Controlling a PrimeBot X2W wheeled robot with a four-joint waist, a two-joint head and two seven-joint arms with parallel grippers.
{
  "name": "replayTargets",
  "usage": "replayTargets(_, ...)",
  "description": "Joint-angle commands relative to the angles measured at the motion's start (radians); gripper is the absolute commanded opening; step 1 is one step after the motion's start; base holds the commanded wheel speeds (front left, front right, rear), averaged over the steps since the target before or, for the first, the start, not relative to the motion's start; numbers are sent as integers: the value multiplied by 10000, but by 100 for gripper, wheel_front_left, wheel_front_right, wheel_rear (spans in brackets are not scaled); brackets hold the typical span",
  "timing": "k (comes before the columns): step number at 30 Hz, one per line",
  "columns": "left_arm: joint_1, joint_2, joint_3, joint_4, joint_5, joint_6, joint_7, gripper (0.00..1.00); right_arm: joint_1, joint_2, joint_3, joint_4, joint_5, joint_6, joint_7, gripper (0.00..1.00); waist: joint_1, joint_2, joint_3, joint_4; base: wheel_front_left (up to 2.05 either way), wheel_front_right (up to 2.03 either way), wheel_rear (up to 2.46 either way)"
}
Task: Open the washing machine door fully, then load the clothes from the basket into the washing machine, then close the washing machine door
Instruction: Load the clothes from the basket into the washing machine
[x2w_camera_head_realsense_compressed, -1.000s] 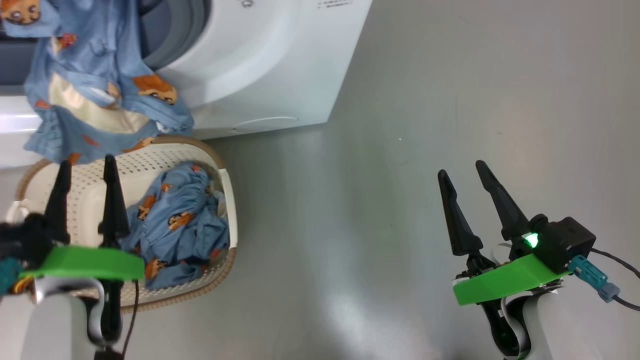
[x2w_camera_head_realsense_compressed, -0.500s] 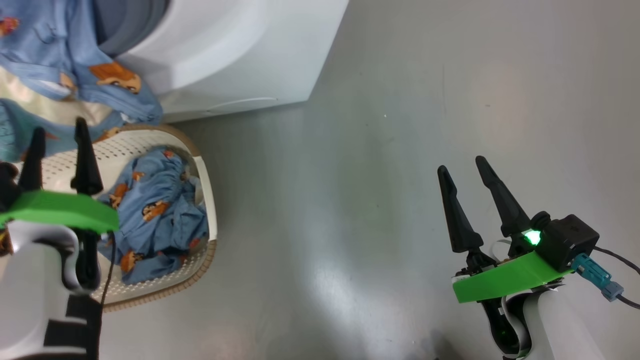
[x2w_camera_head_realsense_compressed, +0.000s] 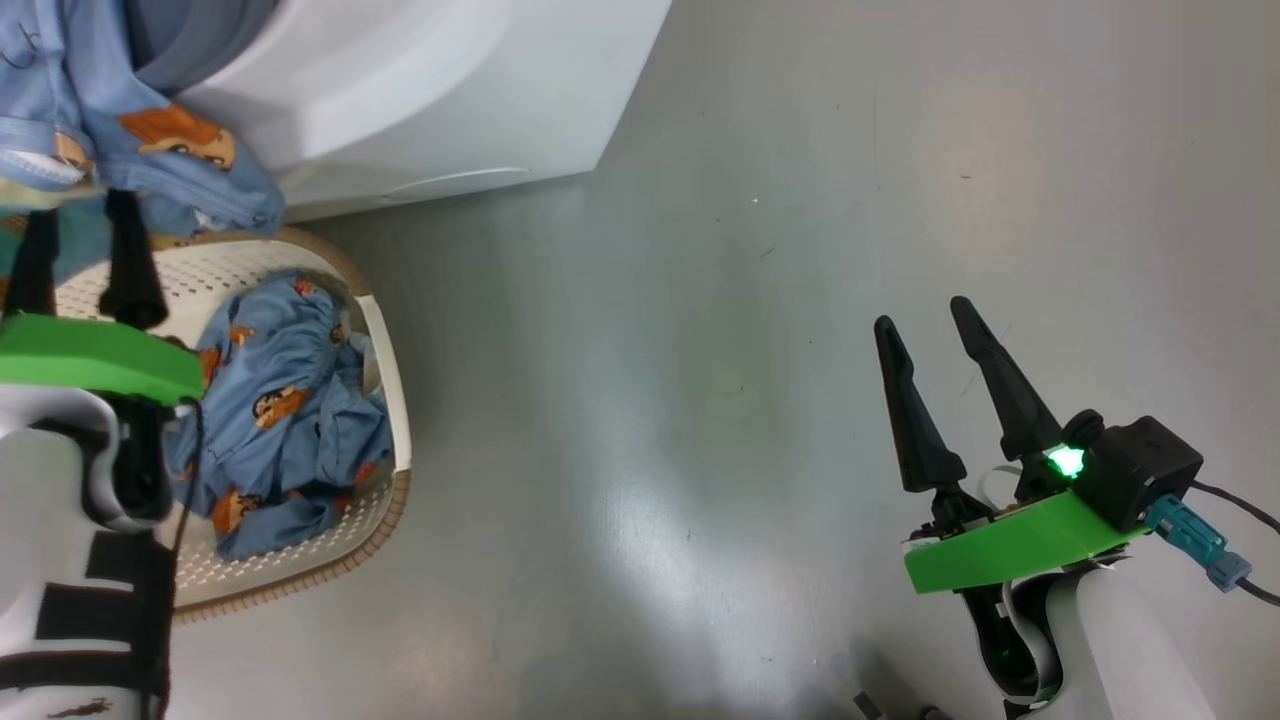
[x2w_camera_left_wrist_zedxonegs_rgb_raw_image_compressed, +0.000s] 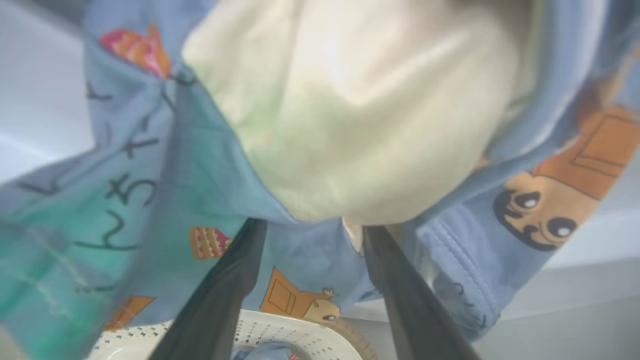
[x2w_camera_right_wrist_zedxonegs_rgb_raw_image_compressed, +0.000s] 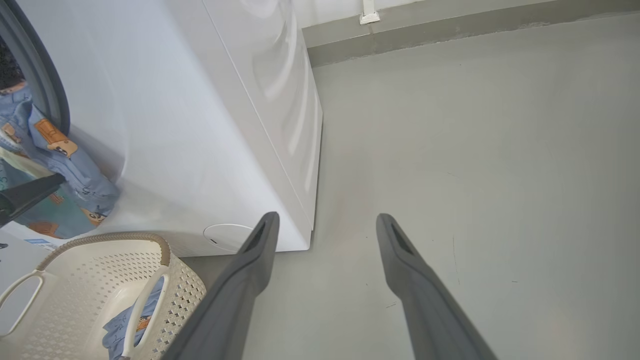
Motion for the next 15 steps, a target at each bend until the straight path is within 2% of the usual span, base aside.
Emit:
replayTargets(1, -8, 483, 214, -206, -6, -24, -65, 49, 134, 17, 213, -177, 86, 62, -48, 100, 0, -1, -24, 22, 0, 0, 0)
replayTargets(2, 10, 496, 284, -276, -16, -24, -65, 0, 118, 17, 198, -148, 81, 62, -48, 100, 0, -1, -72, 64, 0, 0, 0)
replayTargets(15, 1104, 312, -87, -1748, 217, -24, -65, 0, 141, 17, 142, 81, 2, 62, -48, 100, 0, -1, -721, 505, 0, 0, 0)
